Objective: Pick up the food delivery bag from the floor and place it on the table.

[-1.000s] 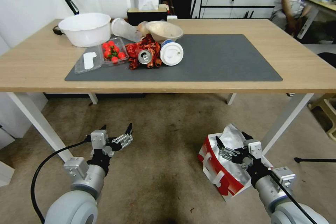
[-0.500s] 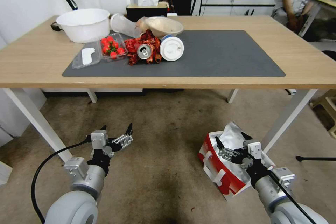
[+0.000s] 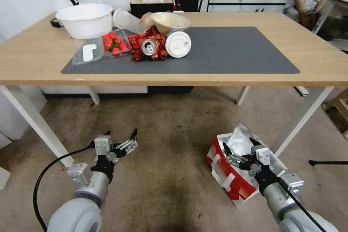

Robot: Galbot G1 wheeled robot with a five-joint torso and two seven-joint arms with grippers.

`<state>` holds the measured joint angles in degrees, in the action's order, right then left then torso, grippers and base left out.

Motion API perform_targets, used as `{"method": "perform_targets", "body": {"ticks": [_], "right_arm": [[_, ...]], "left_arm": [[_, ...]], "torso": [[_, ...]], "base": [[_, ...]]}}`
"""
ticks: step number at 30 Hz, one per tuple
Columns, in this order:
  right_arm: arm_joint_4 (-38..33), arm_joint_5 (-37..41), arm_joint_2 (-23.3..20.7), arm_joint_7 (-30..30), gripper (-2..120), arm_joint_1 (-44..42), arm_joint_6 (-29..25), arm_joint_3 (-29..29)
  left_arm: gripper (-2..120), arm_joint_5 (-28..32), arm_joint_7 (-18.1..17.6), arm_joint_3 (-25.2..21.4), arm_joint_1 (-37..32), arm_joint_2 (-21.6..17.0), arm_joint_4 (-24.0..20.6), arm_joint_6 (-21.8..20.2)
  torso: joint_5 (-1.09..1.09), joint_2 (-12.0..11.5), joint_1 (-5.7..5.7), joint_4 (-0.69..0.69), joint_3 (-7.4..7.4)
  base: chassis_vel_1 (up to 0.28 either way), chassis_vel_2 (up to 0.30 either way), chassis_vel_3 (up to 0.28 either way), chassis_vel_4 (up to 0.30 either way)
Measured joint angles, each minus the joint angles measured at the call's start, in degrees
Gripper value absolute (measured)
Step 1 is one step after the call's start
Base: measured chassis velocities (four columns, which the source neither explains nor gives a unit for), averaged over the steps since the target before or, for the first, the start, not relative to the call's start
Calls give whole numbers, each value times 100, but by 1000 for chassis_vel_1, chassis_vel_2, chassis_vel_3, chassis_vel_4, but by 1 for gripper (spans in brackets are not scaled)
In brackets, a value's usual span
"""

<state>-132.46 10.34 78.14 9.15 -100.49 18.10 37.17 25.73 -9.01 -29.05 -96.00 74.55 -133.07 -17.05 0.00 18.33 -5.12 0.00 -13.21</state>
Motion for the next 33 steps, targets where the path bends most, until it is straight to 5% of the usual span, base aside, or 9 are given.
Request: {"method": "perform_targets", "body": {"ticks": [33], "right_arm": [[30, -27, -26, 23, 100, -41, -6, 18]], "left_arm": [[100, 3, 7, 9, -10, 12, 51, 22]], "torso": [[0, -728, 187, 0, 540]], "base": [[0, 0, 0, 0]]}}
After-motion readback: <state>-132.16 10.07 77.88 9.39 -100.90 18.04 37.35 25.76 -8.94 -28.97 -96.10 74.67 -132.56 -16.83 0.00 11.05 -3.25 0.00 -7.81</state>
